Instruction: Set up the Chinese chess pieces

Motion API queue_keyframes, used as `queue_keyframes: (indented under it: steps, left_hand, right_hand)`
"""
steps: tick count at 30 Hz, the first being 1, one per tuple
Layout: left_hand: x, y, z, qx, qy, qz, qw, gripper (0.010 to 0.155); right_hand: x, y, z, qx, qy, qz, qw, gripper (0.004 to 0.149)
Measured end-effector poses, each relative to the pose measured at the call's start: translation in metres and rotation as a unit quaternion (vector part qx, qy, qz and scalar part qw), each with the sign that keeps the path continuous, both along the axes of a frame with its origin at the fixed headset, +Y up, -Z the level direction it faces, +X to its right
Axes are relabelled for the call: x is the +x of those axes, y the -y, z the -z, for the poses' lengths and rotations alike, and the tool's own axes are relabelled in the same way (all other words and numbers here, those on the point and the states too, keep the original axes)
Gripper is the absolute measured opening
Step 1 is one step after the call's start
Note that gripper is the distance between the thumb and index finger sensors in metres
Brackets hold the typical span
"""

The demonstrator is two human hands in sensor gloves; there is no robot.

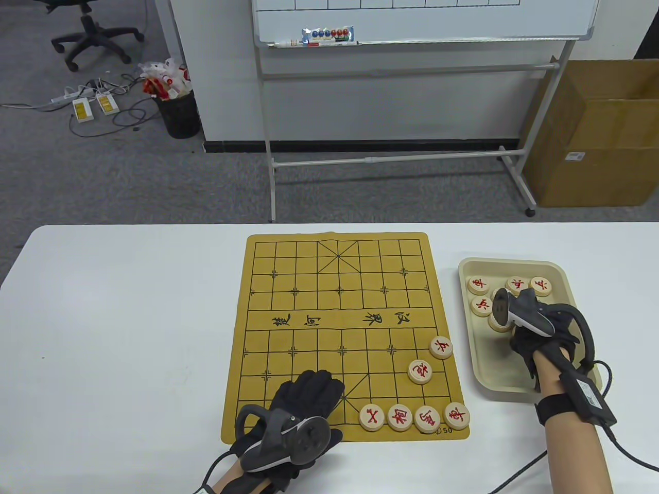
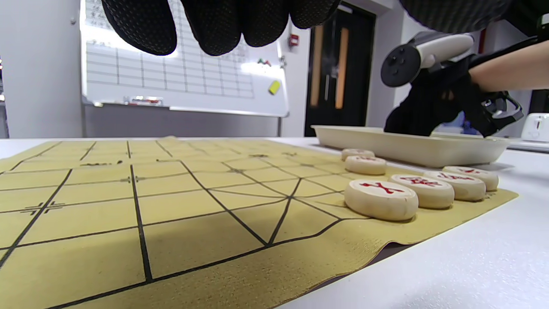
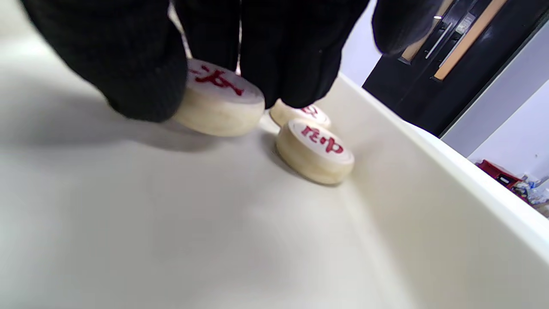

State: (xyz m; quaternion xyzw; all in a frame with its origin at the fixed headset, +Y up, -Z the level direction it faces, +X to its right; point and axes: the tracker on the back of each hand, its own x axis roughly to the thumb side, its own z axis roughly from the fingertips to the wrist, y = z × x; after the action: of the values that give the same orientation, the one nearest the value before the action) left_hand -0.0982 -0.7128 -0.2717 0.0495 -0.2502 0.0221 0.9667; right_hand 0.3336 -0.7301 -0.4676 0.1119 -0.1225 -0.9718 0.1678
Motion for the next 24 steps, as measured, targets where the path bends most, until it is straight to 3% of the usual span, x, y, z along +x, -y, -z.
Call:
queue_keyframes:
  steps: [7, 10, 13, 16, 19, 24]
  left_hand:
    - [0.001, 0.001, 0.0, -0.002, 0.0, 0.001, 1.0, 0.084]
    - [0.0, 0.0, 0.0, 0.001, -0.002, -0.002, 1.0, 0.083]
    - [0.001, 0.0, 0.0, 0.002, 0.0, -0.002, 1.0, 0.084]
    - [0.001, 0.0, 0.0, 0.001, 0.0, 0.001, 1.0, 0.083]
    - [0.001, 0.0, -0.001, 0.002, 0.0, 0.002, 1.0, 0.083]
    - [0.001, 0.0, -0.001, 0.001, 0.002, 0.001, 1.0, 0.083]
  right_hand:
    - [-0.033, -0.054, -0.017, 0.081, -0.064, 0.045, 0.994, 0.073]
    - [-0.075, -0.076, -0.027, 0.1, -0.127, 0.055, 0.985, 0.073]
    - [-0.125, -0.083, -0.037, 0.101, -0.197, 0.054, 0.974, 0.073]
    - [-0.172, -0.074, -0.041, 0.084, -0.252, 0.049, 0.963, 0.073]
    - [-0.214, -0.05, -0.04, 0.039, -0.293, 0.031, 0.955, 0.073]
    - [-0.247, -0.005, -0.03, -0.005, -0.3, -0.033, 0.953, 0.073]
